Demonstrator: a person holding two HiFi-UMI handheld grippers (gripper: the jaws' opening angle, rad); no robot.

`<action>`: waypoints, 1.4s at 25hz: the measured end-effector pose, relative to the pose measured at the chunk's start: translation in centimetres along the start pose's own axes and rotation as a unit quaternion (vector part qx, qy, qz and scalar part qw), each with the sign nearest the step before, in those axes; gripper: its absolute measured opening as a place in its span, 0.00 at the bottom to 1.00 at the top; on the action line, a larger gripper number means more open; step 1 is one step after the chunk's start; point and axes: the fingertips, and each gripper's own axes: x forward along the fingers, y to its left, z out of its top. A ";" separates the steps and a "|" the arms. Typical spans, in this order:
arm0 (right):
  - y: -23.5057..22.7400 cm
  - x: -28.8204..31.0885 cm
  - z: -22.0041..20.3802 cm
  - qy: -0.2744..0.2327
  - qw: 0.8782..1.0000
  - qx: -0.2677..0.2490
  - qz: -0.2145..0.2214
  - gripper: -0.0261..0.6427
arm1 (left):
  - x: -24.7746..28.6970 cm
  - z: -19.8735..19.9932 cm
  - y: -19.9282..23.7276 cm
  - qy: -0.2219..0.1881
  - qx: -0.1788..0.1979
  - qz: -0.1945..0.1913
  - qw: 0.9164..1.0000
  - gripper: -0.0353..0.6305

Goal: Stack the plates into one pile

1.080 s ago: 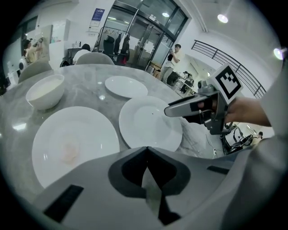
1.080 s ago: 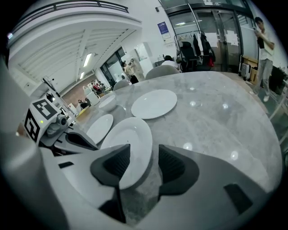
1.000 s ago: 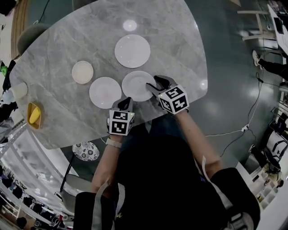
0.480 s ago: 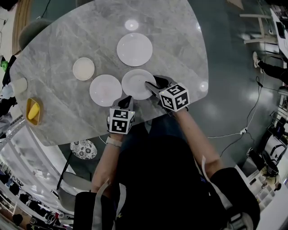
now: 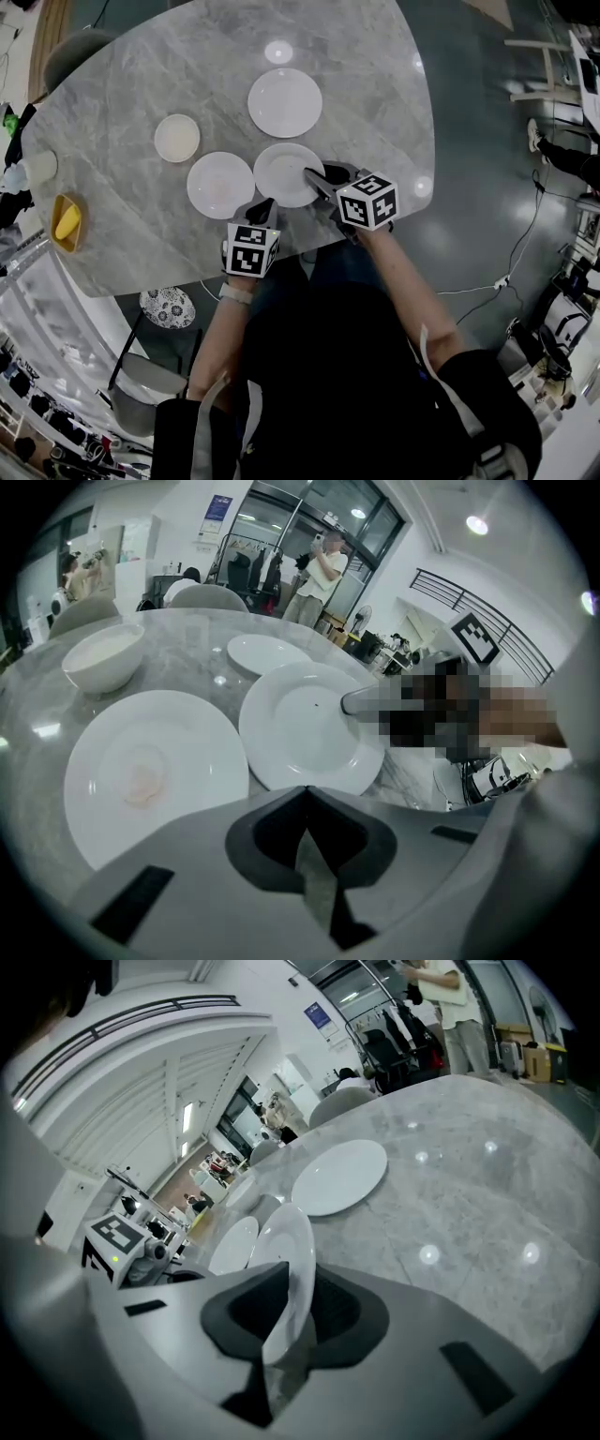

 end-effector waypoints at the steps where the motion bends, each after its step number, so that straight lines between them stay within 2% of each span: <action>1: 0.2 -0.1 0.2 -0.003 1.000 0.004 0.006 0.13 | 0.0 0.1 0.0 -0.001 -0.002 0.002 1.000 0.06; 10: 1.0 -0.8 1.6 -0.023 0.997 0.049 0.050 0.08 | -0.5 0.2 -0.1 -0.012 -0.023 0.028 0.999 0.06; 22: 2.0 -0.9 3.8 -0.008 0.998 0.006 0.070 0.08 | -3.1 0.1 0.8 -0.048 -0.066 0.074 0.994 0.06; 35: 6.4 2.4 4.8 0.032 0.993 -0.015 0.108 0.08 | -6.7 -1.1 2.8 -0.089 -0.126 0.121 0.981 0.06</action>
